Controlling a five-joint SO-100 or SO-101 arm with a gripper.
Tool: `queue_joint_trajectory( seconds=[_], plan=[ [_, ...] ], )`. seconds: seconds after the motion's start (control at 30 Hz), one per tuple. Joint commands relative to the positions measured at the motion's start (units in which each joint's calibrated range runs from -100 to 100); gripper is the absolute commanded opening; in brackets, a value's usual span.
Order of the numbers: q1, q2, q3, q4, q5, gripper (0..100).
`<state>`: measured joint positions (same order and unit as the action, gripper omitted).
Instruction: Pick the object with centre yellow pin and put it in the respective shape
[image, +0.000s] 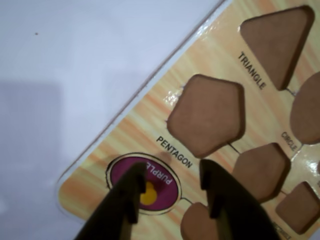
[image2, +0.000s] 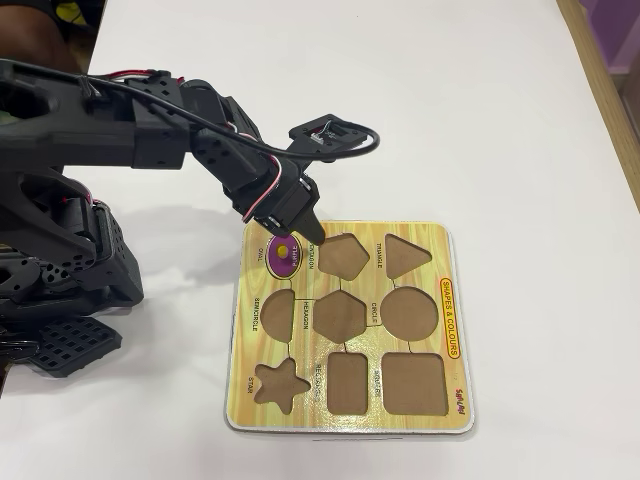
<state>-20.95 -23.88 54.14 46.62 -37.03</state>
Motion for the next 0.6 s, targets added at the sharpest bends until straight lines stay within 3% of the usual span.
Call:
queue_joint_trajectory(
  seconds=[0.0,0.57],
  plan=[
    [0.3,-5.4,-2.8,-0.5,-0.3,13],
    [1.5,-21.8,-1.5,-0.4,-0.3,13]
  ],
)
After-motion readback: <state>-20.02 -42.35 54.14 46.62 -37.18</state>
